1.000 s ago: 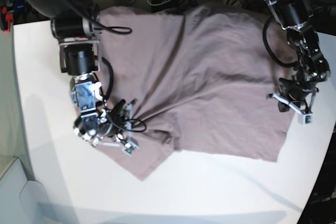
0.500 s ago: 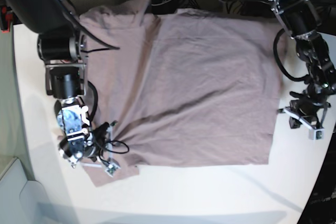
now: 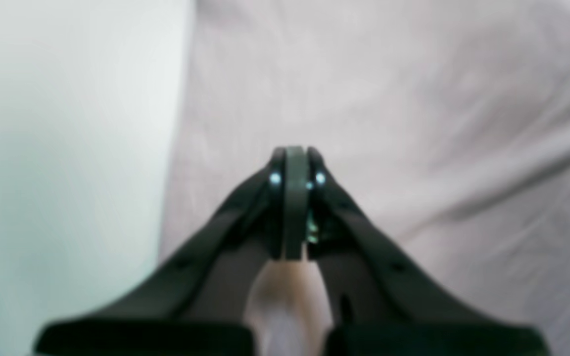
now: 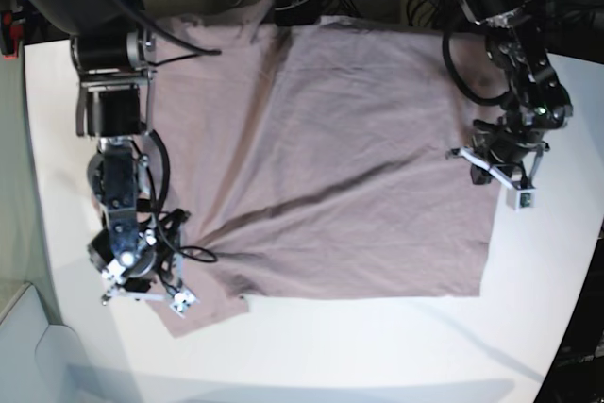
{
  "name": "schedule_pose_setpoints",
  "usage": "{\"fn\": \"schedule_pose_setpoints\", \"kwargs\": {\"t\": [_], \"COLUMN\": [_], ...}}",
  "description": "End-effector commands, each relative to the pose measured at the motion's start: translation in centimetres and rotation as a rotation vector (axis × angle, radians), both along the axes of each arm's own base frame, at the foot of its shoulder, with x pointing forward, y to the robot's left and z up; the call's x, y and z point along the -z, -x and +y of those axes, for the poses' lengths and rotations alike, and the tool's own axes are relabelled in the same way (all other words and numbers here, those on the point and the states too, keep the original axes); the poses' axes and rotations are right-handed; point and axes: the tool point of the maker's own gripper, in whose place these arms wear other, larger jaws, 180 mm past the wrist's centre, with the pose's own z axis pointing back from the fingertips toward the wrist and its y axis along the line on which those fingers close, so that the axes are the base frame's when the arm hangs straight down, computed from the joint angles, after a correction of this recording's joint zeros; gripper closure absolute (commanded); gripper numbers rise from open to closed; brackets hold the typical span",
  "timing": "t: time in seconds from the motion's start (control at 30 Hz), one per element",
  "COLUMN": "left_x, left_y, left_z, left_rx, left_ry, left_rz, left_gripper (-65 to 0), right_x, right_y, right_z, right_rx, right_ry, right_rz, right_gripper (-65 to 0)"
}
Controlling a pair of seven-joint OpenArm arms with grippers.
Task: Layout the t-shirt on the table in an organized manner, then fold the t-shirt properly
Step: 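Pull the hem with the right gripper away from the left gripper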
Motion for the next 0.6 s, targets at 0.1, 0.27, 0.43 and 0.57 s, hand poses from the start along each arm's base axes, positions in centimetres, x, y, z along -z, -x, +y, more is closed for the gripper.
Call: {"fn": "schedule_pose_setpoints", "kwargs": {"t": [0.1,0.27,0.43,0.57], "left_x": [0.7,2.5,2.7,1.7], "left_y": [-0.8,-1.0,-2.9,-4.9], "left_z": [1.7,3.8,6.5,8.7], "left_rx": [-0.022,-0.050,-0.091,-0.122], "left_ry": [0.013,0.021,0.027,0.030], "left_rz": [-0.043,-0.026,-0.047,-0.072], "left_gripper": [-0.1,-0.1,-0.1,-0.1], "right_x": [-3.3,-1.9,1.0,3.3], "right_y": [2.4,7.6,12.7,16.5], "right_z": [-0.5,-0.6,-0.2,0.1], "right_rx": [0.027,0.036,0.019,0.011], "right_ry": [0.056,0.089,0.088,0.082], "right_rz": [-0.096,-0.067,0.007,0.082], "right_gripper": [-24.8,-24.8,-24.8,-24.8]}}
